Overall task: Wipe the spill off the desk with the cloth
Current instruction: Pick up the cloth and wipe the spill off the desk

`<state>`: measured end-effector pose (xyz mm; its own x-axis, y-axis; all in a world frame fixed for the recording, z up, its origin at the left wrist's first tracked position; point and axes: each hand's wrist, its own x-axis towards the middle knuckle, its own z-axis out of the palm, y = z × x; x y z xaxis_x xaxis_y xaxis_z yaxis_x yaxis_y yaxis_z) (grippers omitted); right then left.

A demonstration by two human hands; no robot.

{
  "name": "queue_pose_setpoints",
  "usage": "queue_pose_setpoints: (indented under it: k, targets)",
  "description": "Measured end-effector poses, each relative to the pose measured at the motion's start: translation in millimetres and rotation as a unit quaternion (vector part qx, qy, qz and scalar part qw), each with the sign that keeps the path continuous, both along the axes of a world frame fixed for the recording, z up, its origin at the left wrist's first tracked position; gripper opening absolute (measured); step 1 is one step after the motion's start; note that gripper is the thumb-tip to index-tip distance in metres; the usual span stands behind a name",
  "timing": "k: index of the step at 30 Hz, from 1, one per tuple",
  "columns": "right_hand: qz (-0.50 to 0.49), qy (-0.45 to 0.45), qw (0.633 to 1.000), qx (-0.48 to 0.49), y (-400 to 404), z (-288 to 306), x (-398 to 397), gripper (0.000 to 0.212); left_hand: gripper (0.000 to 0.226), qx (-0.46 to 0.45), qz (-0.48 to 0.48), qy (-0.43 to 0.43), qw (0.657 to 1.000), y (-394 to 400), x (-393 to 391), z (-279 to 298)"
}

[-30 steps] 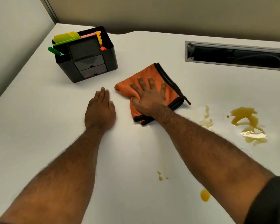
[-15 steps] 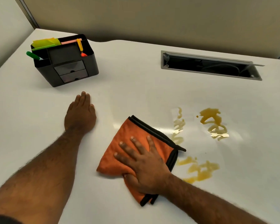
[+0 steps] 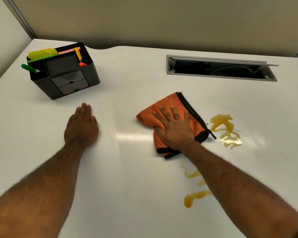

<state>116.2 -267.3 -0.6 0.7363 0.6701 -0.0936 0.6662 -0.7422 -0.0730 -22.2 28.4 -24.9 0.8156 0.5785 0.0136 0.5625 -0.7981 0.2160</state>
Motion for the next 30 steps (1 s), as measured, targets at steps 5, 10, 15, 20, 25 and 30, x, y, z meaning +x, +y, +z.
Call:
queue_pose_setpoints:
  k: [5, 10, 15, 20, 25, 30]
  targets:
    - [-0.097, -0.011, 0.995, -0.031, -24, 5, 51, 0.065, 0.06, -0.019, 0.066, 0.022, 0.997, -16, 16, 1]
    - [-0.184, 0.022, 0.982, -0.034, -65, 13, 88, 0.069, 0.066, -0.026, 0.047, 0.013, 0.998, -34, 35, 1]
    - [-0.229, 0.017, 0.973, -0.008, -113, 14, 106, 0.061, 0.066, -0.027, 0.032, 0.001, 0.999, -31, 38, -1]
    - [-0.296, -0.009, 0.955, 0.033, -161, 8, 107, 0.059, 0.066, -0.023, 0.027, -0.004, 0.999, -30, 38, -2]
    - [-0.337, -0.013, 0.94, 0.053, -159, 5, 103, 0.061, 0.066, -0.012, 0.036, 0.0, 0.999, -33, 38, -2]
    - [-0.293, -0.015, 0.955, 0.043, -111, 6, 101, 0.064, 0.062, -0.014, 0.044, 0.0, 0.999, -34, 40, -3]
